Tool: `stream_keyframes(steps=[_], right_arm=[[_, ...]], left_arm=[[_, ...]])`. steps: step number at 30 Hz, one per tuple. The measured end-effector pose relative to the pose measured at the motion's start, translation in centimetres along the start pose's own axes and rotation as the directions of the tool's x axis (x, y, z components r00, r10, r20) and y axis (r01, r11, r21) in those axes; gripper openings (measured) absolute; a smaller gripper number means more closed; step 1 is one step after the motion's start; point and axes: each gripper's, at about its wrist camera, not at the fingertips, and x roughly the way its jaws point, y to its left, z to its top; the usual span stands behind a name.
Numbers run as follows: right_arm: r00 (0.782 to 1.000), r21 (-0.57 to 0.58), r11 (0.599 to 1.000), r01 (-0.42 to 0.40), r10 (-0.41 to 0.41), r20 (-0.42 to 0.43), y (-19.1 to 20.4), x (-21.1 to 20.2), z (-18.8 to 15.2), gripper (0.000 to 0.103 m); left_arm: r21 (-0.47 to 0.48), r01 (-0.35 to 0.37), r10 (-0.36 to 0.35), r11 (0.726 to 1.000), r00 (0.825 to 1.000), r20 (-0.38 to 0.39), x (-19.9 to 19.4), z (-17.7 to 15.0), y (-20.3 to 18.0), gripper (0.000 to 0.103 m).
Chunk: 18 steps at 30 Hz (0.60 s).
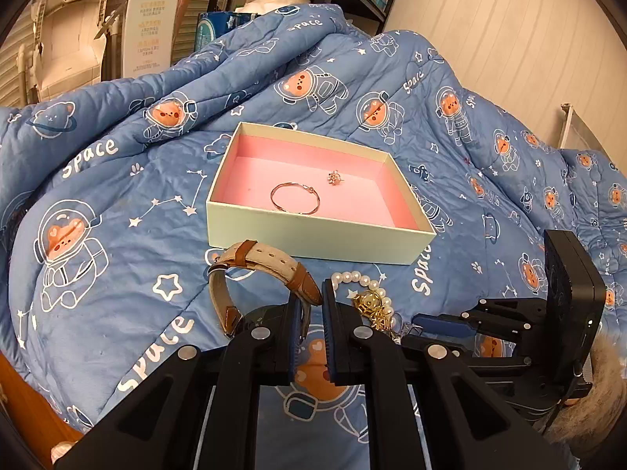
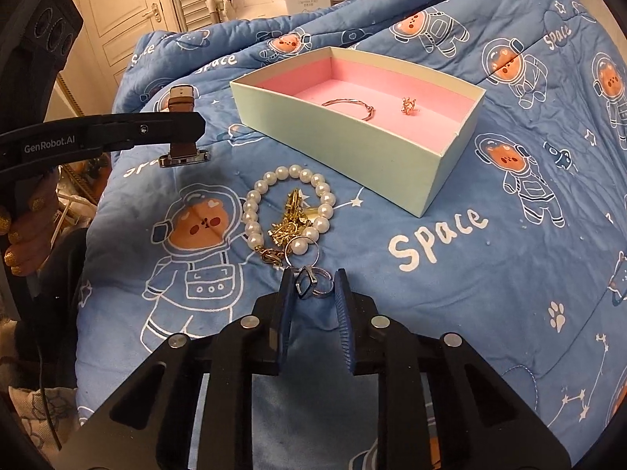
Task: Organize jewelry
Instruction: 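Carry the watch and ring into the box and open both tools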
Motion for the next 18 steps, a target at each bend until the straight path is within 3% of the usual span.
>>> stream_keyframes(steps=[9,13,18], right_arm=[[0.997,0.048,0.998,-0.04,0.036,0.071,-0.6,-3.1,2.0,0.022],[0.993,0.057,0.995,-0.079,0.073,0.096,-1.0,-4.0,4.2,0.022],[0.994,0.011,0.998,-0.054,0.053,0.097,-1.5,-3.9,7.5,0.022]], left_arm=[[-0.002,0.022,-0.022,1.0,1.0,0.012,-0.8,1.1,-0.1,0.01],[0.013,0.03,-0.03,0.999,0.999,0.016,-0.8,2.8,-0.3,0.01],[0.031,0.055,-0.054,0.998,0.998,-0.008,0.2,5.9,-0.5,0.01]])
